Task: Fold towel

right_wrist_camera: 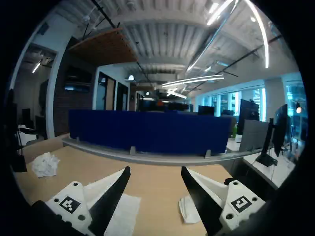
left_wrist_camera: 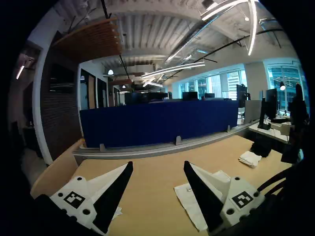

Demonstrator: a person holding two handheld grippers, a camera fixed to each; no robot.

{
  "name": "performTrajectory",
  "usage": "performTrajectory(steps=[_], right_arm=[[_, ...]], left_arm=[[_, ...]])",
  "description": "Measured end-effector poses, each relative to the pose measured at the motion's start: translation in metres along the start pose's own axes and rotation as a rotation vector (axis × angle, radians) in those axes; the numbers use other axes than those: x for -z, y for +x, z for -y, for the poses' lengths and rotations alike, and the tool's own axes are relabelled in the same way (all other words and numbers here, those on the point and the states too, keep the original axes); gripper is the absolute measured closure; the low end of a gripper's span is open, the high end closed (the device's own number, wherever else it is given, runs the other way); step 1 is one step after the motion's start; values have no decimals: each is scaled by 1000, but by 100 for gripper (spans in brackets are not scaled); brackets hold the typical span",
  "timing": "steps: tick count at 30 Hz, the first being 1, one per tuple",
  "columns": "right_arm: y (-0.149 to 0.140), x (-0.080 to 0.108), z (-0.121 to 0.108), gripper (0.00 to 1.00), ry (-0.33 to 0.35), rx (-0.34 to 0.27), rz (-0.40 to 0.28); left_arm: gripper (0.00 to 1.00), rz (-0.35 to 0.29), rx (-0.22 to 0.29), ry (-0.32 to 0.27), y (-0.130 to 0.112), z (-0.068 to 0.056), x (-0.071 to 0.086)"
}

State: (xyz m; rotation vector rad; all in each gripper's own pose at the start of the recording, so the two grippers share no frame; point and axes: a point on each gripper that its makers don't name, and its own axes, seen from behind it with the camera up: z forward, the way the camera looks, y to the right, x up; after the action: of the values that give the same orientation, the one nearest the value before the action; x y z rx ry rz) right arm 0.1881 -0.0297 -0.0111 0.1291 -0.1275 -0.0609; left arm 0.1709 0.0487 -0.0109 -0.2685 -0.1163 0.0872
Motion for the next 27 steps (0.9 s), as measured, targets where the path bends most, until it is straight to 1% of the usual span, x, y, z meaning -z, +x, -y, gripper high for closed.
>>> performTrajectory(steps=[3, 6, 9, 12, 15, 18, 21, 27], right_arm=[[-14, 2, 10, 0, 61, 22, 69], [-29, 5, 20, 0, 129, 39, 141], [-46, 11, 34, 0, 213, 55, 223], [-62, 17, 45, 0, 282, 78, 296], [-77, 23, 52, 0, 332, 107, 361], [-87, 28, 58, 0, 366, 133, 397], [-93, 29, 62, 0, 383, 143, 412], [-105, 29, 69, 0, 400, 152, 434]], left_arm=[[4, 52, -18, -62, -10, -11, 0], [4, 115, -34, -135, -26, -26, 0], [4, 178, -49, -209, -44, -41, 3], [4, 235, -61, -265, -61, -53, 6], [4, 279, -69, -307, -73, -61, 10], [4, 304, -84, -338, -79, -68, 12], [4, 315, -103, -358, -82, -74, 13], [4, 329, -126, -376, -90, -80, 12]])
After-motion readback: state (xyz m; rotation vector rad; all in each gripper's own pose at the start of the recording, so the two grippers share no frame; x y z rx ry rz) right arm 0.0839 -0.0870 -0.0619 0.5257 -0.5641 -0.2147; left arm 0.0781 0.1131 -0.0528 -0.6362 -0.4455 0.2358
